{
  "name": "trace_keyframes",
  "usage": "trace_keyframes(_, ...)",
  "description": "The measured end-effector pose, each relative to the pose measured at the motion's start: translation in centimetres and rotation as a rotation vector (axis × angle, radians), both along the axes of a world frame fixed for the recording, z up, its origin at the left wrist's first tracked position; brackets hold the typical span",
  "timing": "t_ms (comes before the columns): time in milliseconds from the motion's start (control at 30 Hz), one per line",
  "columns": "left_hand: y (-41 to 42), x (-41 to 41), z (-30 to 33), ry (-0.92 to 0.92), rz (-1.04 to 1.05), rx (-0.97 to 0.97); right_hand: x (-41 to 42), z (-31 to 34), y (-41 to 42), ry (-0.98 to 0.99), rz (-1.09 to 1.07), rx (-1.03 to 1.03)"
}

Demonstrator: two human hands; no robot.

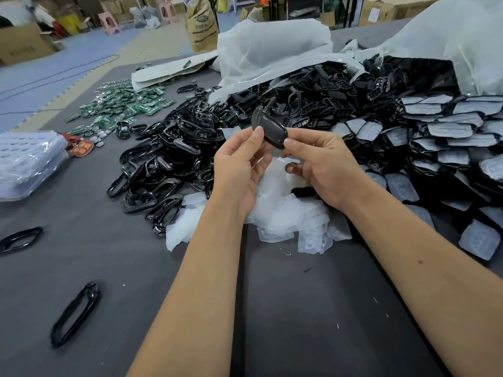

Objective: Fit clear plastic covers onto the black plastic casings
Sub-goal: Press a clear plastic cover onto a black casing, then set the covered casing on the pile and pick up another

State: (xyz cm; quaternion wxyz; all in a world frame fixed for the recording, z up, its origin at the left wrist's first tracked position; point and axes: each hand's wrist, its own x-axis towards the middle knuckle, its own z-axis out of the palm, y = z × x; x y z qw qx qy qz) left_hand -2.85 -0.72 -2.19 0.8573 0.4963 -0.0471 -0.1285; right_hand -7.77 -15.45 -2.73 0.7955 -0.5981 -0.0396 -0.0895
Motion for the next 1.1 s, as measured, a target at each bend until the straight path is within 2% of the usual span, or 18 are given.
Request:
trace_keyframes(333, -0.33, 0.09, -0.22, 0.032, -0.016, -0.007, 0.13, -0.74, -0.01, -0.017, -0.140, 0.017)
trace_keyframes(700, -0.15, 0.03, -0.14, 0.005, -0.042, 0.017, -0.06, -0.15, -0.36, -0.068, -0.083, -0.037)
trace_keyframes(900, -0.13, -0.15, -0.20, -0.002, -0.011, 0.038, -0.15, -0.34, -0.07, -0.024, -0.095, -0.079)
trace_keyframes(1100, -0.39, -0.63, -0.27, -0.080, -0.036, 0.160, -0.52, -0.09, -0.33, 0.020, -0.113, 0.123)
